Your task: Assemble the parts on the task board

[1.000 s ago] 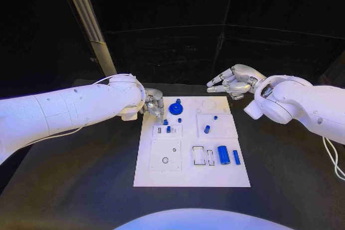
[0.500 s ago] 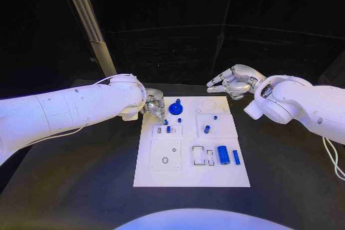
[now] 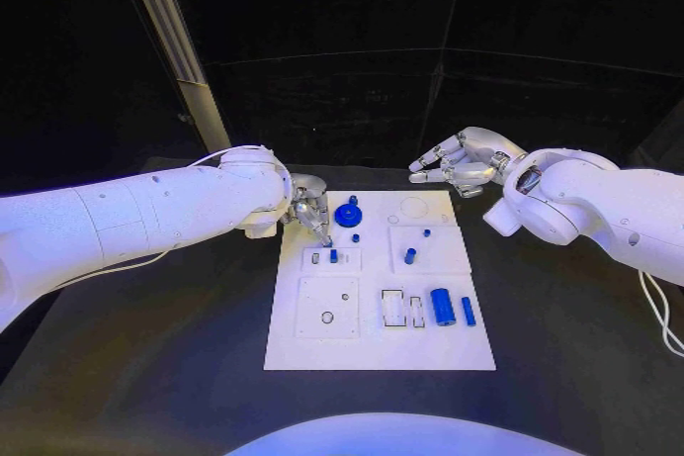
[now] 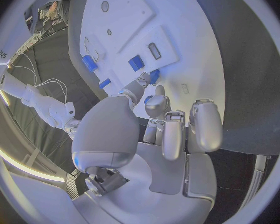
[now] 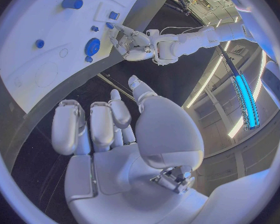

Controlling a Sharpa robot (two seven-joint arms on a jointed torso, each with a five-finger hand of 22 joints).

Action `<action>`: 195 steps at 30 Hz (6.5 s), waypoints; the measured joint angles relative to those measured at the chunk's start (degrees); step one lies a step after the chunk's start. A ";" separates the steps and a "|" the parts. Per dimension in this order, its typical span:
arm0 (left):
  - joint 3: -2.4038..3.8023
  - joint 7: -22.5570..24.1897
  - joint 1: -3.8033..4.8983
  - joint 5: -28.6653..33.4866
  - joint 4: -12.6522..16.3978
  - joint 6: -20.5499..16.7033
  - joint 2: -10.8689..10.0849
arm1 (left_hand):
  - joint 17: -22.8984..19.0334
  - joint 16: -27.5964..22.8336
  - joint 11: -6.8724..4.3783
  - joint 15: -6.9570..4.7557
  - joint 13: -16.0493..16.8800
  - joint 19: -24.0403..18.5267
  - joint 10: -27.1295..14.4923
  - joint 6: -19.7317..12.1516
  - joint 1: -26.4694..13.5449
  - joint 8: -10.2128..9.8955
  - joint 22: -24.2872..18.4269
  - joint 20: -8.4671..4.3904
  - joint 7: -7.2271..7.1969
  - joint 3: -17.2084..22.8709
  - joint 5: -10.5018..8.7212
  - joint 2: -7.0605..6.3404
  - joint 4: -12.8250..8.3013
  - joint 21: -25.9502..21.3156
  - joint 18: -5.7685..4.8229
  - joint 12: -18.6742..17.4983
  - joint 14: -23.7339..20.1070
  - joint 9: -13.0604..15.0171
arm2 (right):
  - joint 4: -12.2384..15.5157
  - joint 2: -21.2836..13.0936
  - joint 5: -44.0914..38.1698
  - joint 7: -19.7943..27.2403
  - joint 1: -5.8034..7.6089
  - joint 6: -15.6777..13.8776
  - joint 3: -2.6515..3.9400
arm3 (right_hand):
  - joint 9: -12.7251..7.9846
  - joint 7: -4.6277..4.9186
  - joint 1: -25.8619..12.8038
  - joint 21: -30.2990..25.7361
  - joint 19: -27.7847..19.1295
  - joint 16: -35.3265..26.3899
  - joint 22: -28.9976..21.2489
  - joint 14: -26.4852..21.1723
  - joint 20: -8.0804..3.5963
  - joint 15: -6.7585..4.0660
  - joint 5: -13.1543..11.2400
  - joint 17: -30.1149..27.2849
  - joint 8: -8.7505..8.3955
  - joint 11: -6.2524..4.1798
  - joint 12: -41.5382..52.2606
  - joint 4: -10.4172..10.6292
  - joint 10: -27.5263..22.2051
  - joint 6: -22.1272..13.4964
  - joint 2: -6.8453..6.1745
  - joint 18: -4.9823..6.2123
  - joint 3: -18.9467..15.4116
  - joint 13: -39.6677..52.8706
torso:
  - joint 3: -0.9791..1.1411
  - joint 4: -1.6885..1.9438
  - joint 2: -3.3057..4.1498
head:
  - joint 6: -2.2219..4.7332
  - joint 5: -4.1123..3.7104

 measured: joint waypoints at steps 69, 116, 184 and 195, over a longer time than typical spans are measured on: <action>-0.05 -0.84 -0.41 2.25 -2.17 2.38 1.05 | 0.00 0.00 0.32 0.12 0.41 0.20 0.11 2.13 7.49 0.53 0.00 0.20 -0.34 5.35 -0.23 8.71 -0.49 0.00 0.00 1.44 -0.13 -1.30 | -0.24 0.32 0.00 -0.01 0.00 0.27 0.00 | 0.00 0.00 0.00 0.00 0.00 0.00 0.01 0.00 0.00 0.00 0.00 0.01 0.00 0.00 0.00 0.00 0.00 0.00 0.00 0.01 0.00 0.01 | -0.01 0.06 -0.01 | -0.36 -0.18; -0.38 -1.69 -0.22 11.47 10.59 -9.93 -10.47 | 0.00 1.13 -0.94 -1.07 -0.02 1.37 0.94 2.44 -11.30 5.67 0.00 -0.96 -0.25 17.66 6.89 11.17 -12.43 1.40 0.00 2.11 0.00 1.82 | -0.52 0.15 0.00 -0.07 -0.01 0.67 -0.01 | 0.00 0.00 0.00 0.00 0.00 0.00 -0.07 0.00 0.00 0.00 0.19 0.01 0.00 0.00 0.00 -0.16 0.00 0.00 0.00 0.00 -0.16 -0.05 | 0.10 0.13 -0.11 | -0.60 0.74; -2.16 -12.82 -3.27 6.50 15.97 -19.83 -10.06 | 0.00 2.64 -2.16 -2.24 2.51 2.15 3.44 4.61 -20.54 8.74 0.00 -1.73 -1.25 21.31 3.08 11.92 -11.63 4.10 -0.87 5.88 -0.03 12.69 | -0.67 0.02 0.00 -0.26 -0.01 0.90 -0.03 | 0.00 0.00 -0.23 -0.23 0.00 -0.20 -0.25 0.00 0.00 0.00 0.19 0.01 0.00 0.00 0.00 -0.16 0.00 0.00 -0.23 0.00 -0.16 -0.10 | 0.04 0.06 -0.02 | -1.75 1.65; -2.15 -13.20 -3.26 5.64 16.44 -18.90 -10.35 | 0.00 2.64 -2.13 -2.13 2.60 2.15 3.79 5.16 -20.77 8.71 0.00 -1.73 -1.21 21.49 4.65 11.68 -11.52 4.09 -0.87 6.11 -0.13 12.89 | -0.67 -0.04 0.00 -0.26 -0.01 0.91 -0.03 | 0.00 0.00 -0.23 -0.23 0.00 -0.20 -0.25 0.00 0.00 0.00 0.19 0.01 0.00 0.00 0.00 -0.16 0.00 0.00 -0.23 0.00 -0.16 -0.12 | 0.02 0.06 -0.02 | -1.84 1.60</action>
